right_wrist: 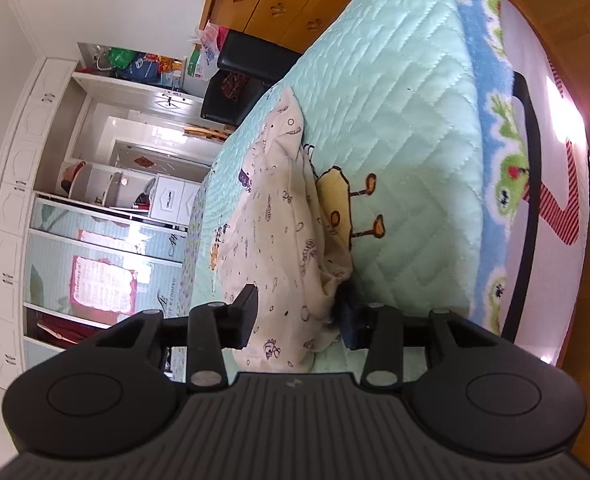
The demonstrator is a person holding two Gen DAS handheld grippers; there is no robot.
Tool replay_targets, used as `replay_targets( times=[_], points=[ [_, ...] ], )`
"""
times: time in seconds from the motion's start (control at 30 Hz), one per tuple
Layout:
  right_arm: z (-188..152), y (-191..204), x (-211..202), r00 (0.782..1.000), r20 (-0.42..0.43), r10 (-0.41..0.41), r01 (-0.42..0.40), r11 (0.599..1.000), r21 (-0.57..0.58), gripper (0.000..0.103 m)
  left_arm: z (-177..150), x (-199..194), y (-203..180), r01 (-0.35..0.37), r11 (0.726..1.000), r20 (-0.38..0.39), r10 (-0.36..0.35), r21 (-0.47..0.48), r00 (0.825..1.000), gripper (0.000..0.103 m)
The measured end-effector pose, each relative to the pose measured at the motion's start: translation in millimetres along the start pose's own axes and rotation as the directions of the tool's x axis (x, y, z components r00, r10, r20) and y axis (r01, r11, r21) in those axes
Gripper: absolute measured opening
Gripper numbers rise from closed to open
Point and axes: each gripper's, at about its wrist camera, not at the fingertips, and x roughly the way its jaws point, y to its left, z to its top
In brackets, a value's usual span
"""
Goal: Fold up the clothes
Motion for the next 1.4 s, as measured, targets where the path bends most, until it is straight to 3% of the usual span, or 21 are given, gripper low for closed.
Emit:
replay_targets(
  times=[0.1, 0.13, 0.17, 0.37, 0.53, 0.83, 0.93, 1.0, 1.03, 1.07, 1.23, 1.33, 1.4],
  points=[
    [1, 2, 4, 1.000, -0.012, 0.003, -0.003, 1.000, -0.009, 0.038, 0, 5, -1, 0.020, 0.999, 0.000, -0.020, -0.041, 1.000, 0.024],
    [1, 4, 3, 1.000, -0.015, 0.001, -0.001, 1.000, -0.021, 0.019, -1, 4, -3, 0.012, 0.999, 0.002, -0.012, -0.034, 1.000, 0.009],
    [2, 5, 3, 1.000, -0.018, -0.002, 0.001, 0.999, -0.034, 0.012, -2, 1, -4, 0.007, 1.000, 0.008, -0.007, -0.027, 1.000, 0.009],
    [-4, 34, -21, 1.000, 0.001, 0.003, -0.002, 0.996, -0.095, 0.010, -10, -42, -18, 0.009, 0.999, 0.044, -0.011, 0.031, 0.999, 0.008],
    [-35, 60, -50, 0.999, -0.027, 0.044, -0.045, 0.997, -0.068, 0.010, -20, -93, -27, -0.031, 0.992, 0.054, 0.024, 0.124, 0.998, 0.008],
    [-118, 22, -67, 0.986, -0.163, -0.033, 0.041, 0.998, 0.045, 0.010, -39, -109, 23, -0.101, 0.989, 0.010, 0.101, 0.112, 0.995, 0.009],
    [-123, 17, -72, 0.989, -0.143, -0.041, 0.049, 0.997, 0.055, 0.010, -46, -114, 39, -0.125, 0.986, -0.005, 0.126, 0.109, 0.992, 0.010],
    [-123, 19, -76, 0.991, -0.126, -0.042, 0.047, 0.998, 0.041, 0.010, -37, -121, 36, -0.153, 0.975, 0.022, 0.152, 0.159, 0.988, 0.017],
    [-122, 20, -77, 0.992, -0.124, -0.031, 0.035, 0.999, 0.035, 0.010, -29, -122, 33, -0.172, 0.968, 0.037, 0.169, 0.182, 0.985, 0.029],
    [-122, 22, -78, 0.992, -0.123, -0.019, 0.022, 0.999, 0.030, 0.010, -18, -122, 32, -0.189, 0.963, 0.050, 0.182, 0.194, 0.982, 0.039],
    [-121, 23, -75, 0.993, -0.115, 0.002, 0.001, 1.000, 0.027, 0.018, 39, -96, 32, -0.219, 0.959, 0.081, 0.207, 0.181, 0.975, 0.040],
    [-124, 20, -74, 0.994, -0.112, 0.009, -0.007, 1.000, 0.015, 0.040, 71, -75, 33, -0.234, 0.956, 0.062, 0.226, 0.177, 0.972, 0.041],
    [-127, 18, -73, 0.994, -0.110, 0.014, -0.013, 1.000, 0.007, 0.046, 86, -60, 31, -0.208, 0.965, 0.041, 0.204, 0.159, 0.978, 0.044]
  ],
)
